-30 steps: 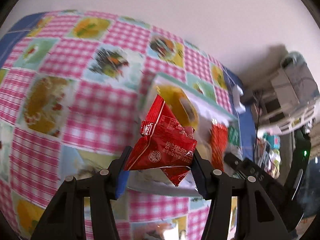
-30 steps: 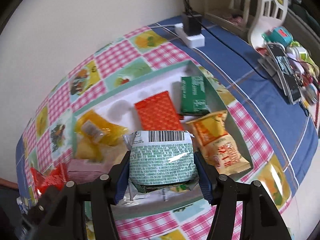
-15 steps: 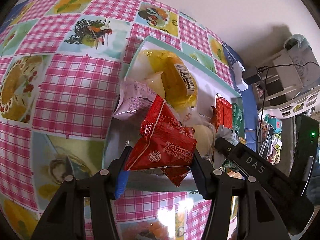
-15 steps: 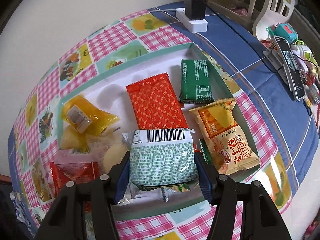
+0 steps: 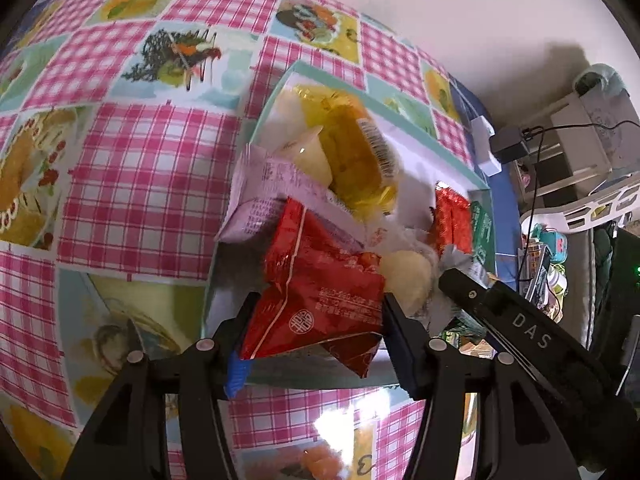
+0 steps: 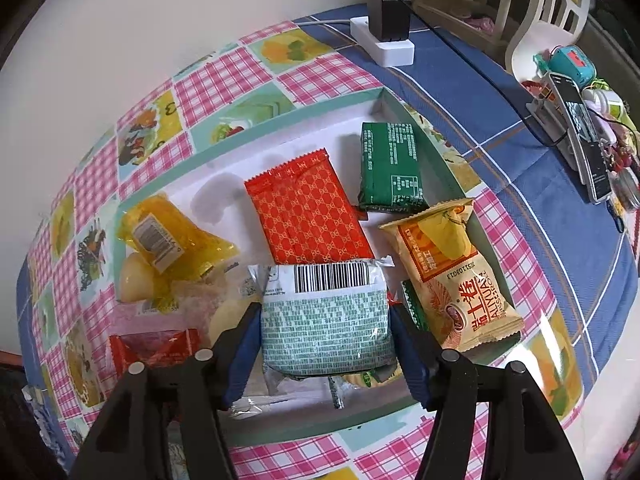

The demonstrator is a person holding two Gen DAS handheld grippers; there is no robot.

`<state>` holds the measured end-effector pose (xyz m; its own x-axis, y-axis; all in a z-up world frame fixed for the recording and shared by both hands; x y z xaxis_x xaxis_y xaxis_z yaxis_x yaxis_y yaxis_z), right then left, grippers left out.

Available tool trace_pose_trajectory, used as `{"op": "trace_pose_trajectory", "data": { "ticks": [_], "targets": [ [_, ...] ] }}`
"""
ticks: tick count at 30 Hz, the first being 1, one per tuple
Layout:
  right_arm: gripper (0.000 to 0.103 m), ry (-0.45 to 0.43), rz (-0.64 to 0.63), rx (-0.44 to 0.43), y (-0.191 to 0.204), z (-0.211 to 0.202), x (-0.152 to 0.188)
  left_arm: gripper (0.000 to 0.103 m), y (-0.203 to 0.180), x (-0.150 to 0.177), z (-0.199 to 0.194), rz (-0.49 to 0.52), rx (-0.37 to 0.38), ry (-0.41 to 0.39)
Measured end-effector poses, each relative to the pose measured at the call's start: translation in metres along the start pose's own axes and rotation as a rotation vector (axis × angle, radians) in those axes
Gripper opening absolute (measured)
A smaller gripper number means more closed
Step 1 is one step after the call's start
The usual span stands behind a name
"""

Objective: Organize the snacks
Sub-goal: 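Open both tools to drop the pouch and candy bag into the tray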

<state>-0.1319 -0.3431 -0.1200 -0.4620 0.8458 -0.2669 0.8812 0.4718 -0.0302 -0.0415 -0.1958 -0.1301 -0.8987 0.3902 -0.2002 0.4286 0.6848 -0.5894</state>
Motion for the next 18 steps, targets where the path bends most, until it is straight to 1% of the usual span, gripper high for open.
{"op": "trace_pose_trajectory", "data": {
  "ticks": [2, 4, 14, 16, 18],
  "targets": [
    [0.07, -0.005, -0.002, -0.004, 0.0, -0.002, -0.001, 0.071, -0.002, -0.003, -0.005, 0.006, -0.006, -0.016],
    [0.07, -0.008, -0.003, -0.007, 0.0, -0.003, -0.001, 0.075, -0.003, -0.005, -0.009, 0.004, -0.004, -0.029],
    [0.07, -0.043, -0.007, -0.015, 0.001, -0.015, -0.006, 0.075, 0.001, -0.009, -0.036, -0.021, 0.017, -0.078],
    [0.07, -0.049, -0.011, -0.013, 0.002, -0.016, -0.006, 0.075, 0.003, -0.011, -0.045, -0.019, 0.007, -0.103],
    [0.07, -0.052, -0.018, -0.008, 0.002, -0.017, -0.006, 0.075, 0.007, -0.015, -0.055, -0.012, -0.031, -0.138]
  ]
}}
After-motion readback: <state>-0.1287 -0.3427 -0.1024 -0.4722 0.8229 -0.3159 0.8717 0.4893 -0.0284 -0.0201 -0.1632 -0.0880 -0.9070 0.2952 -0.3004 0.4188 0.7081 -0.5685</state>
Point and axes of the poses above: each gripper's, at about its wrist camera, not at the fingertips, and z roughly the way its jaws point, y to its left, x to its underside, the point moved 8 cm from there along z, roughly the way its jaws point, and after that the axes turned 11 degrees about x, right-handed, at the moved point
